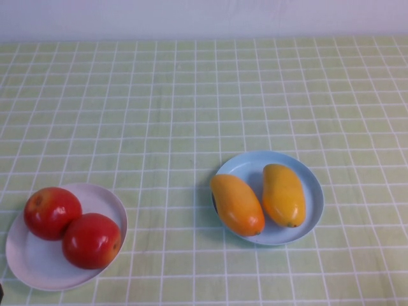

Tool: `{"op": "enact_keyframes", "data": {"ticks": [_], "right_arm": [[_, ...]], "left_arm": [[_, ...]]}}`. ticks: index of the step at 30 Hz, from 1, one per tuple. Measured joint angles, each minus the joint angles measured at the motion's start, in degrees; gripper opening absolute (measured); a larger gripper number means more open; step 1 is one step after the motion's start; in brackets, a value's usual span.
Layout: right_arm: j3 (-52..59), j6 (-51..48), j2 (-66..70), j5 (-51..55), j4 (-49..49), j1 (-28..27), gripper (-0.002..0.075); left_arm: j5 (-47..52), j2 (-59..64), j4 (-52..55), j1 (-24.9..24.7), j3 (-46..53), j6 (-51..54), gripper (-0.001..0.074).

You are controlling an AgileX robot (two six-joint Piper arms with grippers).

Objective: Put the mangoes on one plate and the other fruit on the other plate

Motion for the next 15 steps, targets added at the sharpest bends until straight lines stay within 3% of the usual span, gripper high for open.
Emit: {"op": "enact_keyframes", "data": {"ticks": [10, 15], "right_arm": [[0.26, -0.94, -2.96, 5.55, -0.73, 0.0, -0.0015], [0.35, -12.78, -2.96, 6.32, 2.6, 0.0, -0.0015]], "left_arm": [[0.0, -0.13, 0.0, 0.0, 0.0, 0.0, -0.0004], [0.0, -0.13, 0.0, 0.0, 0.0, 0.0, -0.0004]]}}
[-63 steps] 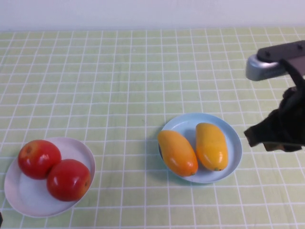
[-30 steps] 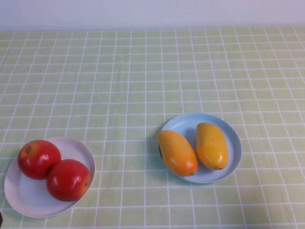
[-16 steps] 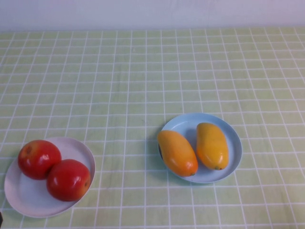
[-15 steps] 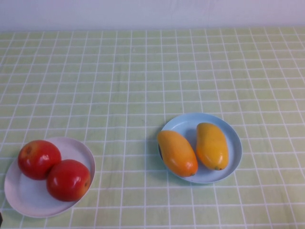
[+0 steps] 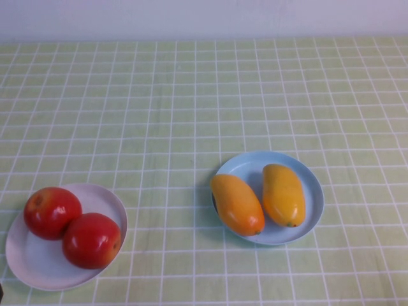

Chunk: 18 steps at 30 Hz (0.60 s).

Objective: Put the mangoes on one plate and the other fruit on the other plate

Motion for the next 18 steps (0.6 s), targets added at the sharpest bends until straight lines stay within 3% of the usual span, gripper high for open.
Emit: {"op": "enact_keyframes", "data": {"ticks": [5, 18], "right_arm": [[0.0, -12.72, 0.0, 2.08, 8.64, 0.0, -0.0015], [0.0, -15.02, 0.0, 2.43, 10.33, 0.0, -0.0015]], "left_arm": [[0.0, 0.0, 0.0, 0.0, 0.0, 0.0, -0.0004], [0.0, 0.0, 0.0, 0.0, 0.0, 0.0, -0.0004]]}}
